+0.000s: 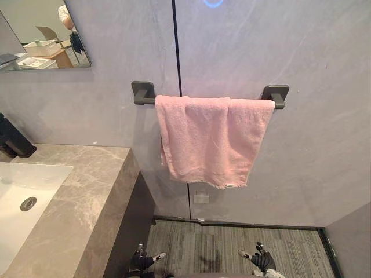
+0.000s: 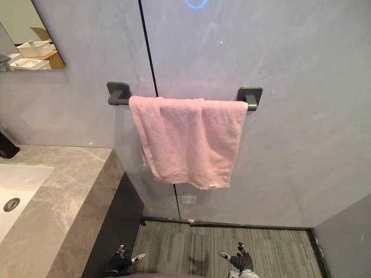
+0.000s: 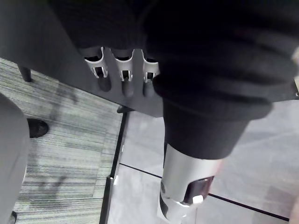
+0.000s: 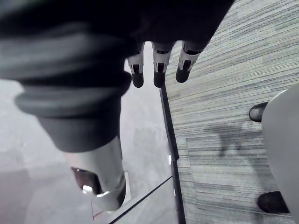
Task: Organize washtable
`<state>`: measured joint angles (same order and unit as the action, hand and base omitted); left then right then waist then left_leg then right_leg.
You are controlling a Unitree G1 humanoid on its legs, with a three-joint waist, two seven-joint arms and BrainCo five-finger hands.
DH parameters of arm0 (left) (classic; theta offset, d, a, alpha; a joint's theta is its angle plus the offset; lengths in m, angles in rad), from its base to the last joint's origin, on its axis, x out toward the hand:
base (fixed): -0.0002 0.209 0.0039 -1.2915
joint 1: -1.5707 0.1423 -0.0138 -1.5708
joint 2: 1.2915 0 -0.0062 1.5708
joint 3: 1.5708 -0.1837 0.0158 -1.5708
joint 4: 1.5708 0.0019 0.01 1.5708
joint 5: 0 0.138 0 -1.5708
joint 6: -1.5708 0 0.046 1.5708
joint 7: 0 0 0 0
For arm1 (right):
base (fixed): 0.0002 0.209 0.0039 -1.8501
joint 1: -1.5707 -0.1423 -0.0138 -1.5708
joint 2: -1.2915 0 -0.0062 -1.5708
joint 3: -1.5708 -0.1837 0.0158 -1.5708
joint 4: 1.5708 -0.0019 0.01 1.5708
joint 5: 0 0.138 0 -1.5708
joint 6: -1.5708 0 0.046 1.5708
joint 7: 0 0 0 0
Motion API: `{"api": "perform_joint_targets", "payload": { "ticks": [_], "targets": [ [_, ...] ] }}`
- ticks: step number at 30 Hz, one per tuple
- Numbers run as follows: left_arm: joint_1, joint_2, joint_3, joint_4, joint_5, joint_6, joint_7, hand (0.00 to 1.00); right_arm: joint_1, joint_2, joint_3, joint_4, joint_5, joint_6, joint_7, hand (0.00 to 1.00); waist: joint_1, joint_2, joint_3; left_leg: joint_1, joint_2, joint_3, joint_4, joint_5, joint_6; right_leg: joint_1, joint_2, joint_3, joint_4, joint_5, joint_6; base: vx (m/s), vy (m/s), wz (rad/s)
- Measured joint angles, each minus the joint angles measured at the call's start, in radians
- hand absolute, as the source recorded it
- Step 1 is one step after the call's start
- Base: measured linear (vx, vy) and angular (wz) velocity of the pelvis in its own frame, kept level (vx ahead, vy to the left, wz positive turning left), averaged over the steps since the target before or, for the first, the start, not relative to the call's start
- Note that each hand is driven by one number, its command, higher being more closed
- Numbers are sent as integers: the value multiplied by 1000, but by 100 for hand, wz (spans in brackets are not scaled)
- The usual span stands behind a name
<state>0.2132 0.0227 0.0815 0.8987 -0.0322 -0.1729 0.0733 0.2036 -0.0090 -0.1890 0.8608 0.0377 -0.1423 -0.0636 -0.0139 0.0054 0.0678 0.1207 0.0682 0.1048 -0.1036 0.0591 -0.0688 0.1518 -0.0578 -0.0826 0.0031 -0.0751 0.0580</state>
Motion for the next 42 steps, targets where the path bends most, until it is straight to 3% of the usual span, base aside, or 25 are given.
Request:
{"api": "perform_joint_targets", "payload": {
  "ticks": [8,10,13,15,16,17,18,20,21,23,24,25,26,27,28,29,31,33,34,36,38,39,41,42],
  "targets": [
    [-8,0,6,5,7,5,5,0,-41,-13,-1,58,-9,15,-1,0,3,1,12,0,3,14,0,-11,-2,-13,2,20,15,-10,-4,1,-2,-5],
    [-22,0,17,4,7,10,8,0,-61,-14,1,61,-11,20,-1,0,14,-1,36,-3,8,41,7,-23,-4,-70,3,40,99,-51,-1,-13,-16,-37],
    [-66,35,32,-2,6,13,19,0,-89,3,2,54,-11,23,-2,0,23,-36,96,-96,1,44,157,-76,1,-191,-27,62,319,-143,3,-14,-56,-6],
    [-82,37,30,-2,6,21,22,0,-86,-1,2,35,-9,33,-3,0,22,-28,110,-181,15,5,238,-105,6,-255,-35,75,445,-171,15,-18,-50,56],
    [-85,37,29,-2,6,23,22,0,-80,1,2,21,-9,34,-3,0,19,-19,116,-192,12,-19,247,-105,6,-275,-43,83,509,-196,-2,42,-72,88],
    [-86,36,26,-1,6,23,23,0,-76,-1,3,11,-10,33,-1,0,14,-32,111,-202,5,-61,272,-111,-2,-290,-63,98,606,-225,-6,79,-189,115],
    [-86,36,31,-2,5,24,25,0,-72,1,6,10,-12,34,-1,0,16,-28,109,-233,1,-110,312,-122,-15,-298,-98,140,707,-245,1,71,-255,127],
    [-91,38,35,-4,5,23,30,0,-75,2,14,9,-14,36,1,0,28,-40,101,-277,-1,-160,356,-128,-36,-290,-126,223,749,-245,-1,-45,-349,96],
    [-99,38,34,-3,6,23,40,0,-90,0,28,6,-19,38,0,0,28,-59,88,-326,1,-198,387,-115,-58,-267,-126,300,703,-268,34,-153,-543,95],
    [-108,27,36,-4,5,23,42,0,-107,-7,37,-6,-22,39,-2,0,31,-41,88,-366,28,-243,377,-84,-105,-230,-87,297,606,-352,67,-194,-515,67],
    [-115,9,36,-5,5,22,44,0,-125,-24,48,-18,-22,40,-4,0,54,-14,93,-386,61,-254,346,-36,-119,-208,-54,259,546,-406,52,-269,-440,50],
    [-120,-6,28,-5,4,23,45,0,-132,-40,49,-25,-22,40,-9,0,42,12,104,-399,87,-275,318,26,-91,-210,-28,202,556,-411,33,-294,-428,84],
    [-120,-9,20,-7,4,21,46,0,-130,-44,49,-24,-22,40,-14,0,27,15,105,-401,91,-272,285,80,-55,-209,-23,161,563,-409,29,-326,-415,161],
    [-120,1,-10,-4,0,21,53,0,-124,-54,49,-21,-22,40,-27,0,17,16,108,-396,88,-246,147,288,-41,-213,-9,82,551,-386,-13,-267,-307,150],
    [-121,1,-17,-5,-2,20,56,0,-124,-53,48,-17,-22,41,-30,0,14,17,109,-397,91,-216,117,309,-56,-212,-8,46,528,-374,-35,-311,-363,159],
    [-134,-4,-28,-5,-4,17,61,0,-139,-70,38,-1,-23,42,-40,0,12,33,118,-404,95,-120,151,261,-71,-210,6,-9,494,-342,-64,-253,-314,122],
    [-127,-3,-31,5,-3,18,60,0,-151,-75,35,-3,-24,43,-49,0,3,30,119,-398,66,-40,236,147,-73,-228,-1,-78,476,-311,-83,-233,-262,109],
    [-137,3,-32,6,-2,17,58,0,-160,-66,30,-3,-27,42,-50,0,3,19,130,-394,46,24,392,-10,-49,-263,-24,-160,471,-280,-137,-260,-164,94],
    [-144,4,-32,14,3,18,58,0,-158,-58,26,-3,-27,42,-50,0,0,16,132,-384,48,69,511,-104,-28,-264,-39,-225,462,-269,-151,-211,-104,96],
    [-155,-1,-41,36,6,24,56,0,-146,-48,18,-1,-27,42,-49,0,-8,22,129,-327,77,159,632,-215,-6,-255,-54,-327,443,-260,-161,-240,-50,109],
    [-157,-3,-68,57,7,35,50,0,-139,-37,0,13,-27,42,-48,0,-37,27,126,-235,101,222,615,-264,-7,-225,-64,-419,413,-245,-156,-164,4,150],
    [-163,-5,-90,65,8,39,37,0,-137,-37,-3,30,-26,43,-49,0,-50,37,119,-173,102,262,517,-264,-10,-221,-71,-476,393,-227,-152,-129,43,190],
    [-173,-7,-113,65,27,39,35,0,-139,-42,-10,47,-26,44,-50,0,-61,55,115,-85,83,260,258,-215,-69,-221,-65,-550,348,-193,-135,-160,98,146],
    [-177,0,-116,66,32,41,34,0,-151,-39,-14,65,-26,45,-50,0,-58,46,119,-62,63,248,169,-168,-51,-221,-66,-562,331,-174,-127,-147,115,91]
  ]
}}
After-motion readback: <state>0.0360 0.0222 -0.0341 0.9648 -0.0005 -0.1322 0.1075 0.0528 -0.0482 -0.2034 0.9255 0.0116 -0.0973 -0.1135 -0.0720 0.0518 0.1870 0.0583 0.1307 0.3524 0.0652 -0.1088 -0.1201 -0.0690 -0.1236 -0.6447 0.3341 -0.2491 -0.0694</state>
